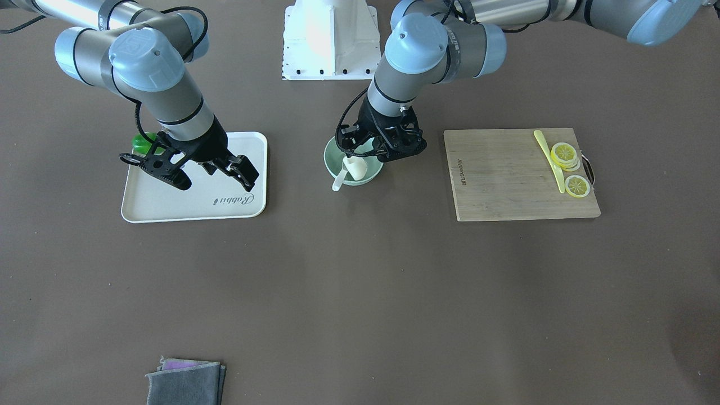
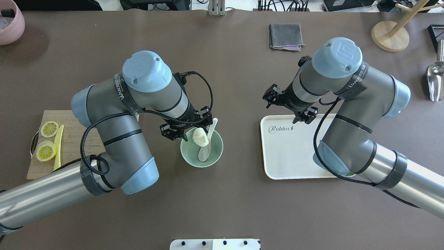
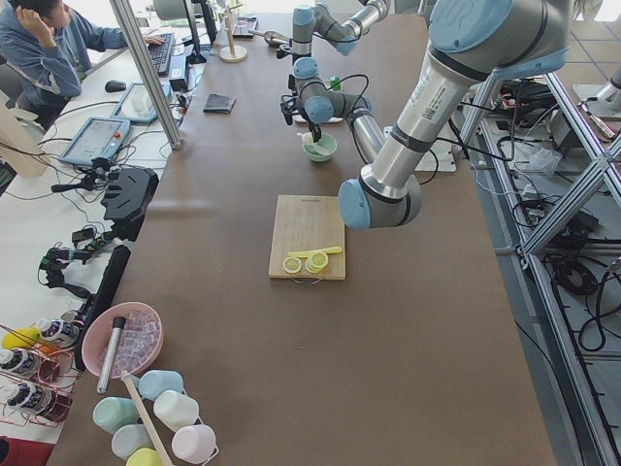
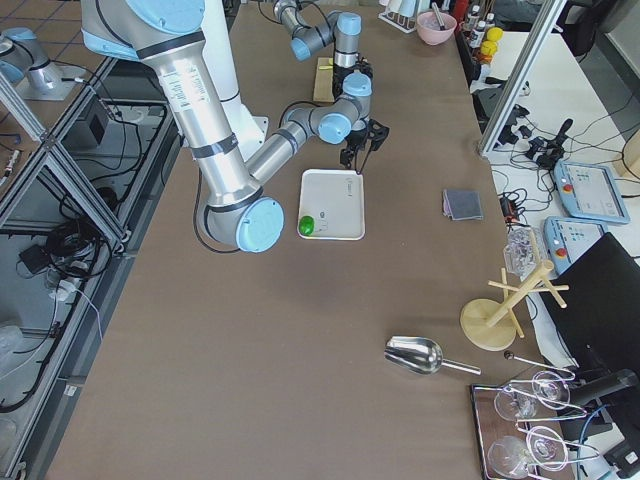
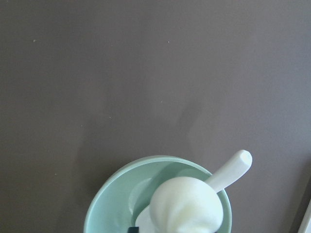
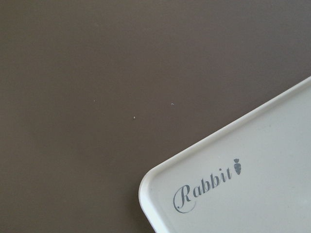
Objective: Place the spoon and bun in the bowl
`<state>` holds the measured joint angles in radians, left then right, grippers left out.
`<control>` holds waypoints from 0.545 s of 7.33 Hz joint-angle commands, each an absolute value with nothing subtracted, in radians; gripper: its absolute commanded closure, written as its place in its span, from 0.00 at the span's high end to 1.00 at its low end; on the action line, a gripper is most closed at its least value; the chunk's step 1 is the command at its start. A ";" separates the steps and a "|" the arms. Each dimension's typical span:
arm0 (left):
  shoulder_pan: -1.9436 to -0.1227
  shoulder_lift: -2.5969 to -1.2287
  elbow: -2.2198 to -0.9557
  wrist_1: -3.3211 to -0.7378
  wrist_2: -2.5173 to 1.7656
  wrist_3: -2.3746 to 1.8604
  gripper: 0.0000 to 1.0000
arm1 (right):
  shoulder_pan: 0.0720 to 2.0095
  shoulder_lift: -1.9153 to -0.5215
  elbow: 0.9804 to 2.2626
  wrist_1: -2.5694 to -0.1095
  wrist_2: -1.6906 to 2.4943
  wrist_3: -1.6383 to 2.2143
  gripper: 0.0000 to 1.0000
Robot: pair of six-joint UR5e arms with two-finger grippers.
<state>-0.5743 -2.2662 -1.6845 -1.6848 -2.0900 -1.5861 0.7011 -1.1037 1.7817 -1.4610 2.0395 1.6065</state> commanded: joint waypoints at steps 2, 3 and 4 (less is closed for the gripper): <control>-0.595 -2.163 -1.759 -1.686 -2.094 -1.580 0.98 | 0.735 -1.117 1.779 -1.463 2.048 1.560 1.00; -0.639 -2.130 -1.763 -1.683 -2.097 -1.472 0.98 | 0.762 -1.127 1.781 -1.468 2.055 1.502 1.00; -0.690 -2.081 -1.767 -1.671 -2.102 -1.353 0.98 | 0.803 -1.159 1.779 -1.474 2.084 1.415 1.00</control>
<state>-0.6331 -2.1382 -1.7584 -1.6809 -2.0966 -1.4843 0.7579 -1.1295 1.7803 -1.4677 2.0583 1.5041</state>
